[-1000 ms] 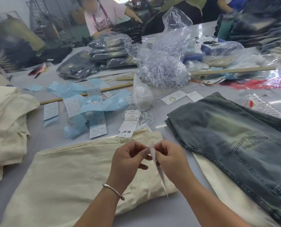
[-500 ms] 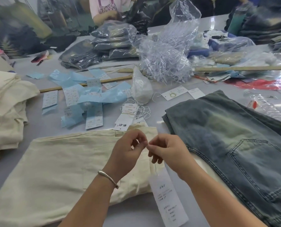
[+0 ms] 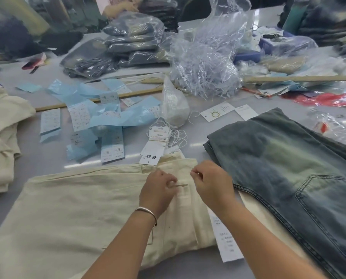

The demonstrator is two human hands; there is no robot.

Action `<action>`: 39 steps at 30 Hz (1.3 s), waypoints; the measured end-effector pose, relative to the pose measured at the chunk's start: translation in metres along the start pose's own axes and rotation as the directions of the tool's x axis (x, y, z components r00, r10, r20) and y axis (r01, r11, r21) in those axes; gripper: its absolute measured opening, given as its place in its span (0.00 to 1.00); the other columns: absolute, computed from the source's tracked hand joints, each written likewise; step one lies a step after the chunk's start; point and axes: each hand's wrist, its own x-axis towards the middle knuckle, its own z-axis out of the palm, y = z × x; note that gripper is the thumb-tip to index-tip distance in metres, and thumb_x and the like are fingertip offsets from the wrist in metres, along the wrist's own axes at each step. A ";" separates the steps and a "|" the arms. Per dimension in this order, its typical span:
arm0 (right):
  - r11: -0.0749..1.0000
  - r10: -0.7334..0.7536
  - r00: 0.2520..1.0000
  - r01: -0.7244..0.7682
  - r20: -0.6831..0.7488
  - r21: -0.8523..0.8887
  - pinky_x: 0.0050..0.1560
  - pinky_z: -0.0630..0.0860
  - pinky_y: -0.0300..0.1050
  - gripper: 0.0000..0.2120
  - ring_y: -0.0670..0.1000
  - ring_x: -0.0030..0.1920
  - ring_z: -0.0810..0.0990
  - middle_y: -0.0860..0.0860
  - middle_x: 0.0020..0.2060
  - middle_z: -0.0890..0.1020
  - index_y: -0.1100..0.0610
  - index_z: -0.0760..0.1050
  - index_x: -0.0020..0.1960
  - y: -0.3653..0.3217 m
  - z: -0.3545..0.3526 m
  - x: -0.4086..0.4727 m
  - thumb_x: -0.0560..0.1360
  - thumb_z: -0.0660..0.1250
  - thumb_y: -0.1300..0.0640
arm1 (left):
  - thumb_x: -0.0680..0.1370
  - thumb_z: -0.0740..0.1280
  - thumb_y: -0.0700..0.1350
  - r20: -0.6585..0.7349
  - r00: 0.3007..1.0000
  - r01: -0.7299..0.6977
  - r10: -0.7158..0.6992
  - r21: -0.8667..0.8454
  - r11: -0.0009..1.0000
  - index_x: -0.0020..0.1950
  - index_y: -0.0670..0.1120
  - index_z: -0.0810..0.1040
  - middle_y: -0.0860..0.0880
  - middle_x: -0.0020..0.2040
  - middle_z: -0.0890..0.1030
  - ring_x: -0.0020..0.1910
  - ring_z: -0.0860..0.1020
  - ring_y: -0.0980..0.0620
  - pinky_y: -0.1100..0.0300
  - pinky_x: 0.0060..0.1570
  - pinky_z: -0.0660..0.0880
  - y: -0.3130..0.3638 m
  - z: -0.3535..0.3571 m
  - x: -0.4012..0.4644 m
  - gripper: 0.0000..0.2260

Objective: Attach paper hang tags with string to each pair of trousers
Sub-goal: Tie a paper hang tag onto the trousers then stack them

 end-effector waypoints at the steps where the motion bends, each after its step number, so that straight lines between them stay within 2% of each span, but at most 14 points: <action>1: 1.000 0.002 0.998 -0.003 0.055 0.017 0.45 0.72 0.49 0.09 0.53 0.46 0.76 0.50 0.45 0.77 0.56 0.80 0.46 0.000 0.007 0.000 0.78 0.62 0.55 | 0.74 0.70 0.44 -0.002 1.000 -0.009 0.009 0.024 1.000 0.48 0.49 0.83 0.52 0.45 0.76 0.51 0.73 0.52 0.55 0.53 0.71 -0.002 0.001 0.003 0.05; 5: 0.999 0.026 0.976 -0.033 0.216 0.030 0.45 0.72 0.46 0.10 0.51 0.47 0.76 0.48 0.46 0.77 0.53 0.82 0.48 -0.002 0.040 -0.002 0.78 0.63 0.51 | 0.75 0.67 0.43 0.041 0.997 -0.073 0.071 0.061 0.995 0.45 0.47 0.80 0.55 0.43 0.75 0.51 0.73 0.51 0.56 0.51 0.71 -0.009 0.000 0.011 0.03; 8: 0.994 0.085 0.981 -0.095 0.177 0.049 0.43 0.72 0.46 0.09 0.50 0.46 0.77 0.48 0.44 0.77 0.51 0.83 0.47 -0.002 0.056 -0.004 0.77 0.65 0.50 | 0.75 0.68 0.47 0.114 0.991 -0.092 0.074 0.166 0.982 0.48 0.49 0.80 0.55 0.47 0.75 0.53 0.70 0.54 0.59 0.52 0.70 -0.015 -0.002 0.016 0.04; 10: 0.986 0.128 0.984 -0.140 0.127 0.095 0.39 0.72 0.45 0.08 0.49 0.43 0.76 0.47 0.42 0.76 0.50 0.83 0.45 0.000 0.063 -0.005 0.76 0.66 0.50 | 0.74 0.71 0.46 0.120 0.991 -0.085 0.067 0.146 0.986 0.45 0.48 0.79 0.54 0.45 0.74 0.52 0.70 0.54 0.62 0.50 0.68 -0.018 -0.002 0.019 0.03; 13: 0.982 0.148 0.987 -0.153 0.059 0.109 0.34 0.68 0.44 0.09 0.48 0.37 0.73 0.47 0.37 0.73 0.52 0.82 0.39 -0.002 0.071 -0.004 0.75 0.66 0.51 | 0.73 0.72 0.39 0.099 0.989 0.125 -0.108 -0.191 0.974 0.38 0.48 0.76 0.52 0.40 0.77 0.44 0.75 0.53 0.63 0.46 0.70 -0.014 -0.006 0.021 0.08; 16: 0.978 0.152 0.986 -0.139 -0.073 0.155 0.32 0.65 0.45 0.09 0.48 0.33 0.70 0.48 0.34 0.72 0.55 0.82 0.37 -0.007 0.077 -0.002 0.74 0.68 0.55 | 0.72 0.73 0.34 0.186 0.956 0.291 -0.229 -0.469 0.834 0.36 0.47 0.78 0.54 0.33 0.78 0.35 0.75 0.58 0.67 0.40 0.71 -0.012 -0.014 0.024 0.10; 18: 0.941 0.226 0.967 -0.186 -0.117 0.283 0.33 0.67 0.45 0.07 0.48 0.33 0.71 0.48 0.33 0.72 0.56 0.83 0.36 -0.011 0.082 -0.001 0.72 0.70 0.58 | 0.73 0.72 0.35 0.255 0.938 0.340 -0.235 -0.541 0.770 0.35 0.45 0.79 0.56 0.28 0.76 0.27 0.71 0.60 0.70 0.30 0.67 -0.012 -0.019 0.022 0.08; 20: 0.842 0.343 0.935 -0.263 -0.091 0.471 0.34 0.67 0.42 0.07 0.46 0.33 0.71 0.49 0.34 0.73 0.53 0.83 0.34 -0.015 0.086 0.001 0.70 0.72 0.61 | 0.75 0.70 0.36 0.274 0.926 0.375 -0.260 -0.583 0.720 0.34 0.45 0.79 0.55 0.25 0.74 0.25 0.68 0.59 0.70 0.24 0.63 -0.014 -0.022 0.019 0.10; 23: 0.648 0.447 0.894 -0.332 0.010 0.686 0.36 0.68 0.34 0.10 0.42 0.32 0.72 0.48 0.35 0.72 0.49 0.83 0.35 -0.019 0.092 0.004 0.70 0.73 0.63 | 0.75 0.71 0.37 0.224 0.901 0.427 -0.372 -0.614 0.664 0.39 0.45 0.81 0.52 0.28 0.78 0.26 0.72 0.58 0.69 0.21 0.62 -0.018 -0.023 0.018 0.06; 25: 0.607 0.457 0.889 -0.339 0.034 0.719 0.36 0.67 0.30 0.08 0.39 0.32 0.72 0.47 0.35 0.72 0.50 0.84 0.37 -0.020 0.096 0.005 0.70 0.73 0.63 | 0.74 0.72 0.37 0.272 0.877 0.470 -0.396 -0.660 0.587 0.46 0.42 0.83 0.49 0.31 0.80 0.24 0.72 0.59 0.69 0.20 0.62 -0.020 -0.025 0.018 0.03; 28: 0.649 0.436 0.900 -0.337 0.030 0.682 0.36 0.67 0.31 0.05 0.40 0.33 0.72 0.46 0.35 0.72 0.51 0.85 0.40 -0.020 0.097 0.006 0.71 0.74 0.60 | 0.75 0.71 0.36 0.348 0.860 0.503 -0.373 -0.701 0.506 0.50 0.40 0.84 0.49 0.30 0.78 0.20 0.68 0.61 0.70 0.19 0.59 -0.022 -0.024 0.015 0.06; 32: 0.755 0.368 0.930 -0.306 0.012 0.580 0.33 0.67 0.35 0.07 0.42 0.34 0.71 0.46 0.33 0.71 0.45 0.84 0.37 -0.017 0.094 0.006 0.71 0.73 0.56 | 0.73 0.72 0.37 0.318 0.858 0.493 -0.403 -0.730 0.474 0.47 0.41 0.86 0.50 0.27 0.77 0.21 0.68 0.60 0.70 0.19 0.60 -0.024 -0.021 0.014 0.04; 34: 0.803 0.334 0.943 -0.292 0.014 0.520 0.33 0.65 0.37 0.04 0.43 0.35 0.70 0.45 0.33 0.69 0.46 0.85 0.39 -0.014 0.091 0.006 0.71 0.73 0.54 | 0.73 0.73 0.38 0.299 0.866 0.481 -0.400 -0.716 0.506 0.46 0.42 0.86 0.51 0.27 0.77 0.22 0.69 0.59 0.70 0.20 0.61 -0.024 -0.018 0.015 0.04; 39: 0.873 0.197 0.979 -0.200 0.053 0.444 0.38 0.69 0.40 0.03 0.43 0.39 0.71 0.46 0.37 0.70 0.50 0.85 0.45 -0.004 0.082 0.009 0.74 0.72 0.54 | 0.76 0.69 0.37 0.205 0.916 0.394 -0.343 -0.607 0.690 0.40 0.43 0.82 0.54 0.25 0.75 0.22 0.68 0.59 0.68 0.22 0.64 -0.018 -0.010 0.020 0.05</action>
